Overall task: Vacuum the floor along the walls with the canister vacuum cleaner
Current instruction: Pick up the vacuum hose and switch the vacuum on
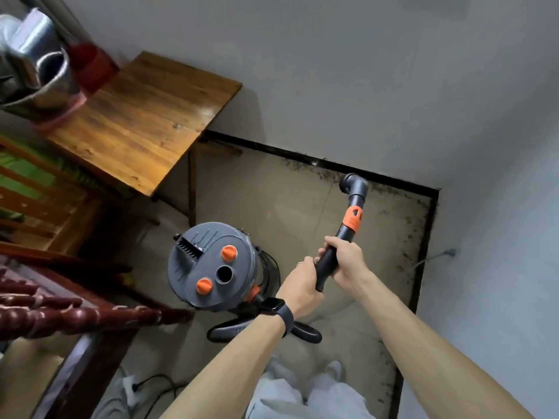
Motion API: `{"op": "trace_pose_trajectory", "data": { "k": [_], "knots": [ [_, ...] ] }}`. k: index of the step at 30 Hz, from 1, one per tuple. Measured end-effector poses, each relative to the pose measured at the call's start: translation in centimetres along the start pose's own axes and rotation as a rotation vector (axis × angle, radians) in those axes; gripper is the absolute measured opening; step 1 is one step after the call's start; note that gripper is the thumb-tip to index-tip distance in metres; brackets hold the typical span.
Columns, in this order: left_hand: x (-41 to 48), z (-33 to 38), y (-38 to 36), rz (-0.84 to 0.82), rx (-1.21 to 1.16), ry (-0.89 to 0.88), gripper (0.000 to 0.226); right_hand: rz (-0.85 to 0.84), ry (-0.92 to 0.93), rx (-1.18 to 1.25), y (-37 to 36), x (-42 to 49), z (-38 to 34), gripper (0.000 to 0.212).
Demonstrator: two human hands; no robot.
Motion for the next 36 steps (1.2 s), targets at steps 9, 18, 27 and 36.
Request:
{"op": "trace_pose_trajectory", "data": {
  "k": [9, 18, 27, 36],
  "knots": [
    [0.3, -6.6, 3.3, -0.03, 0.063, -0.003, 0.035, 0.104, -0.044, 0.066, -6.5, 2.2, 3.3, 0.028],
    [2.1, -14.7, 6.1, -0.122, 0.022, -0.003, 0.045, 0.171, -0.083, -0.013, -11.9, 6.7, 6.2, 0.027],
    [5.4, -28.5, 7.8, 0.261, 0.003, 0.373, 0.037, 0.115, 0.116, -0.669, -10.3, 12.9, 7.1, 0.023],
    [12.0, -31.0, 3.2, 0.599, 0.085, 0.677, 0.044, -0.002, 0.219, -1.136, -8.0, 17.1, 9.7, 0.021]
  ]
}}
Point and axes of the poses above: each hand's wrist, its own x-axis towards the middle knuckle, its own y-axis out of the back of the hand, z = x × y, the point moved 6 cm from there along x, towards the middle knuckle, and after that the axes turned 4 degrees about -x, right-handed, at the moved point
